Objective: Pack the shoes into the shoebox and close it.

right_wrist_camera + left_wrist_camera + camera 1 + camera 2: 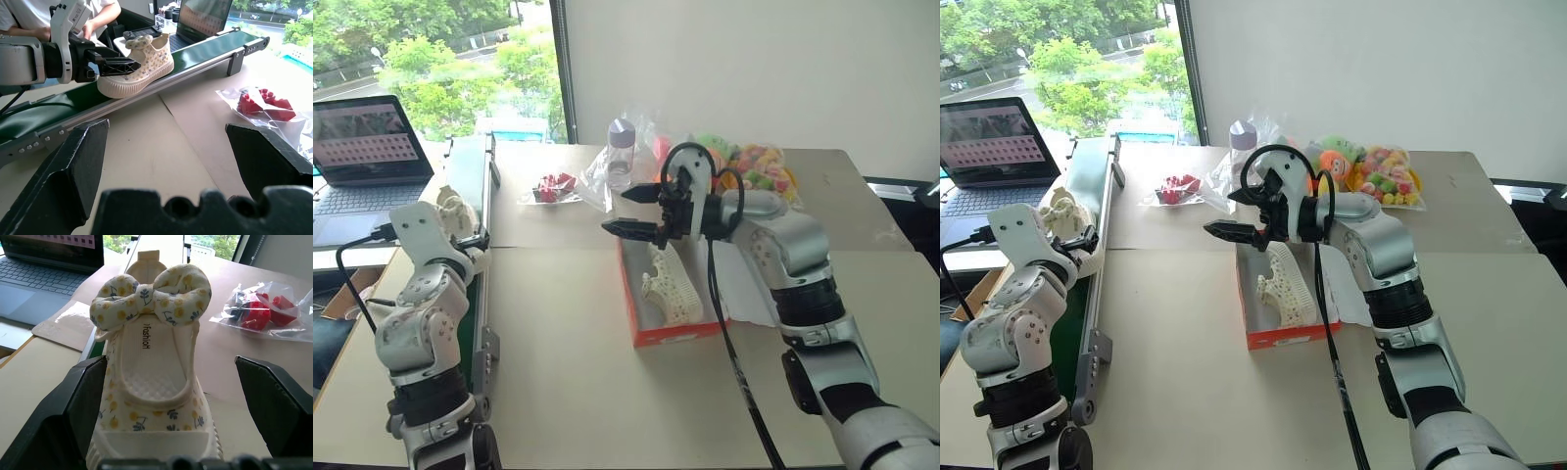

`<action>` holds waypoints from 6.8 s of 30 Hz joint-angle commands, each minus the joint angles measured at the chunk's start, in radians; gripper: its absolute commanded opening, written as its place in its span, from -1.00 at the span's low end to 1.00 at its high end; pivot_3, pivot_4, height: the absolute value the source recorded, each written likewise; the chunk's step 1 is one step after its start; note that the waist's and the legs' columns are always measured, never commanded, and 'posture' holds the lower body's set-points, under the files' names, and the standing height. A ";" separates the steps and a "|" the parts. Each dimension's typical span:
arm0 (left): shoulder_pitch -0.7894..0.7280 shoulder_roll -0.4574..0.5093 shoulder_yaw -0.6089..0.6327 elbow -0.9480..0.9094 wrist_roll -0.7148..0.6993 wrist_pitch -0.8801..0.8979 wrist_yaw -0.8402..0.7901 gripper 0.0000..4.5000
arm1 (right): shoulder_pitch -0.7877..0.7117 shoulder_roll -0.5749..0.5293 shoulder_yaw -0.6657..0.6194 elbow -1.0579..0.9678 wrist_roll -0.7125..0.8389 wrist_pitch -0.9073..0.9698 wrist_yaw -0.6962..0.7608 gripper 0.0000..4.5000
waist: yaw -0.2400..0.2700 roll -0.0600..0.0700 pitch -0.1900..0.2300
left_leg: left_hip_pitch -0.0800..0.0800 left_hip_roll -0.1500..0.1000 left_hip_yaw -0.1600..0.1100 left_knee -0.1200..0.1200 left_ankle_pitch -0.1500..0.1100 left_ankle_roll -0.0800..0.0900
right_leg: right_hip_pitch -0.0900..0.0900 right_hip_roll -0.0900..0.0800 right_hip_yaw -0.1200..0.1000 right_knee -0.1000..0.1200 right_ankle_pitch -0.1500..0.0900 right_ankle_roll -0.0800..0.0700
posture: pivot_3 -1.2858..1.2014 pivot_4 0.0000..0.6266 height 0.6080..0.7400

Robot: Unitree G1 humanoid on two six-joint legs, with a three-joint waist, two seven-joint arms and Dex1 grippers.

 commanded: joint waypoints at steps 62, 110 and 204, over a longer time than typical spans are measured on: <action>-0.512 -0.292 -0.280 0.095 -0.208 -0.236 -0.146 -0.98 | -0.253 0.201 -0.593 0.227 0.497 0.229 -0.610 1.00 | -0.006 0.000 0.000 | -0.003 0.000 -0.001 0.000 0.004 0.010 | 0.000 0.002 0.000 -0.001 0.000 0.001 | 0.03 -0.52 1.00; -0.433 -0.227 -0.309 -0.025 -0.368 -0.036 -0.206 0.04 | -0.298 0.109 -0.505 0.311 0.375 0.121 -0.563 -0.67 | -0.002 0.000 0.000 | -0.004 0.000 -0.001 0.000 0.004 0.011 | 0.000 0.002 0.001 -0.002 0.000 0.002 | 0.03 -0.52 1.00; -0.240 0.065 -0.320 -0.165 -0.402 0.072 -0.239 0.08 | -0.064 -0.012 0.185 0.787 -0.570 -0.316 0.042 0.98 | 0.021 0.002 -0.022 | 0.026 0.001 0.000 -0.003 -0.001 -0.001 | 0.029 -0.005 0.000 -0.003 -0.011 0.005 | 0.03 -0.52 1.00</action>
